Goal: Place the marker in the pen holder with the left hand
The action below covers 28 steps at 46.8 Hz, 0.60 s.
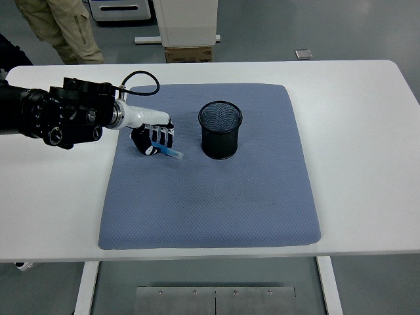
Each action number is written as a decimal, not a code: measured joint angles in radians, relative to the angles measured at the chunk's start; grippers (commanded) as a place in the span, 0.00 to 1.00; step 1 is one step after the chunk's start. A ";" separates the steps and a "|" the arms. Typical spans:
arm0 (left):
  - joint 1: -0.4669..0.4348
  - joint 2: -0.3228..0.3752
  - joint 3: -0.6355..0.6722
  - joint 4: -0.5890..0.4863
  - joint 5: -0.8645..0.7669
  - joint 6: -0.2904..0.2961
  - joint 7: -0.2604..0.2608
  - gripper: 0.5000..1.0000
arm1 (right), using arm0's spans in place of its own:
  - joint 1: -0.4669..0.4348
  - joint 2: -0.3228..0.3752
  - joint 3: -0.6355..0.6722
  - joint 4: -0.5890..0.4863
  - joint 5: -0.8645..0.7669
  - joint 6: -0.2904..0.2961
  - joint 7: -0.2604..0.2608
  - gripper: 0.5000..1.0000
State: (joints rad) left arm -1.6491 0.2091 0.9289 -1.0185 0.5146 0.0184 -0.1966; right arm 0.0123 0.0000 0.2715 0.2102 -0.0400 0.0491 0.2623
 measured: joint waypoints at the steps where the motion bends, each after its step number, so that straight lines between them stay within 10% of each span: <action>1: -0.002 0.000 -0.002 0.000 -0.001 -0.002 -0.001 0.00 | 0.000 0.000 0.000 0.000 0.000 0.000 0.000 1.00; 28: -0.123 0.082 -0.150 0.000 -0.016 -0.138 -0.041 0.00 | 0.000 0.000 0.000 0.000 0.000 0.000 0.000 1.00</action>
State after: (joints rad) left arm -1.7722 0.2910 0.7792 -1.0186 0.4984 -0.1195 -0.2379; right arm 0.0122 0.0000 0.2715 0.2099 -0.0395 0.0491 0.2624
